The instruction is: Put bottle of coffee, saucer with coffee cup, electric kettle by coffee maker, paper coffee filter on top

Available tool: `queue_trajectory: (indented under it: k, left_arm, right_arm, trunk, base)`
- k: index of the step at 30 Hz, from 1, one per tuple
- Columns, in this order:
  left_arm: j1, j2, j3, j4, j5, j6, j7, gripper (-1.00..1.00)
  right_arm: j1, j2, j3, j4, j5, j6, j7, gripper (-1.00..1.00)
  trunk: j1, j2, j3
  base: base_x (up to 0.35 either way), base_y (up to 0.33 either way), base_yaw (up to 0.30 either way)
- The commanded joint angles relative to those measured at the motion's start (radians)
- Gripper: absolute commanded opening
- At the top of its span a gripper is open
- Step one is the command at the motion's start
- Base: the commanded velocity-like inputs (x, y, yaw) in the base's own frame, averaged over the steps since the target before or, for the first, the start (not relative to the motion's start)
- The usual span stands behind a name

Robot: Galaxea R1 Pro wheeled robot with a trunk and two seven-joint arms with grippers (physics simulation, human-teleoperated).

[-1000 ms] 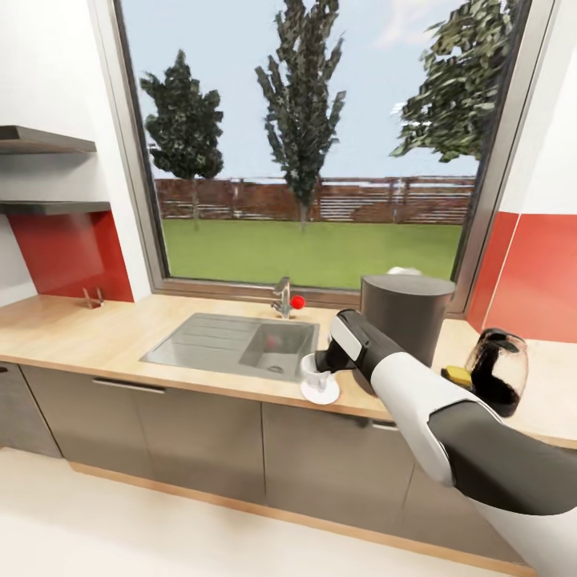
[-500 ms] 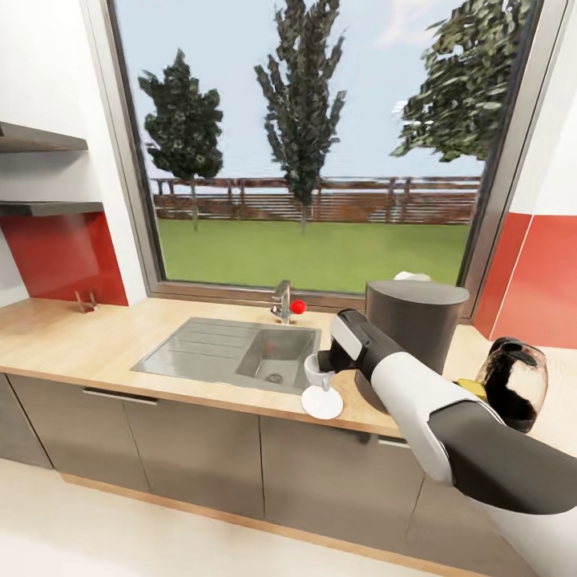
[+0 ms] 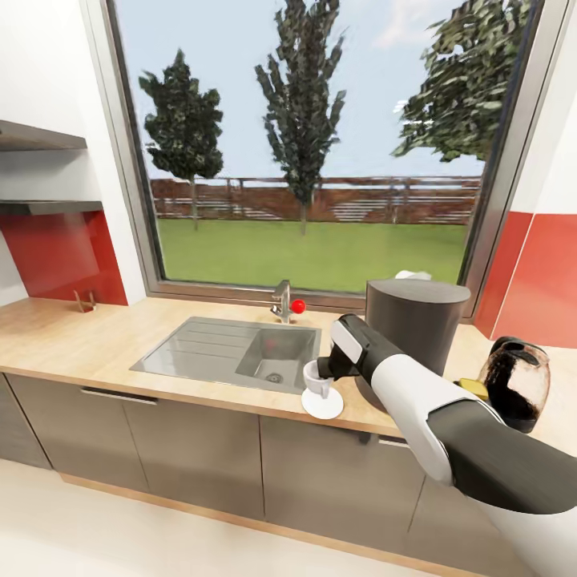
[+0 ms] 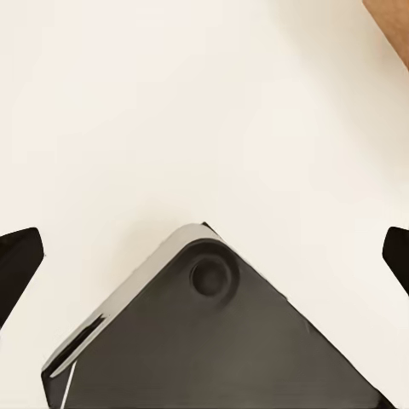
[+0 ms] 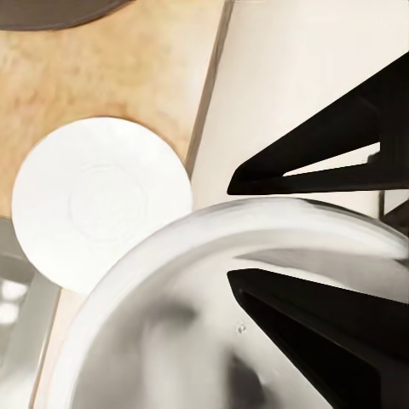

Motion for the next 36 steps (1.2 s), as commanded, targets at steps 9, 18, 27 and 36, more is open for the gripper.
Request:
queue_trajectory:
  k: [9,18,27,36]
  left_arm:
    - [0.001,0.001,0.002,0.000,0.012,0.001,-0.009,1.00]
    - [0.001,0.005,0.001,0.001,0.013,0.000,-0.006,1.00]
    - [0.001,0.008,0.002,0.004,0.014,0.000,-0.006,1.00]
    - [0.001,0.008,0.003,0.003,0.013,0.000,-0.006,1.00]
  right_arm:
    - [0.000,0.000,0.006,0.000,-0.011,0.002,-0.006,-1.00]
    - [0.000,-0.004,0.009,0.012,-0.001,0.002,-0.004,-1.00]
    - [0.000,-0.012,0.011,0.052,0.000,0.002,0.015,-1.00]
    - [0.000,-0.012,0.012,0.052,0.003,0.002,0.016,-1.00]
  trunk:
    - [0.020,-0.036,-0.016]
    - [0.020,-0.036,-0.016]
    - [0.020,-0.036,-0.016]
    - [0.020,-0.036,-0.016]
  base:
    - [0.000,0.000,0.000]
    - [0.020,-0.024,0.000]
    - [0.040,-0.069,0.000]
    - [0.095,0.074,0.000]
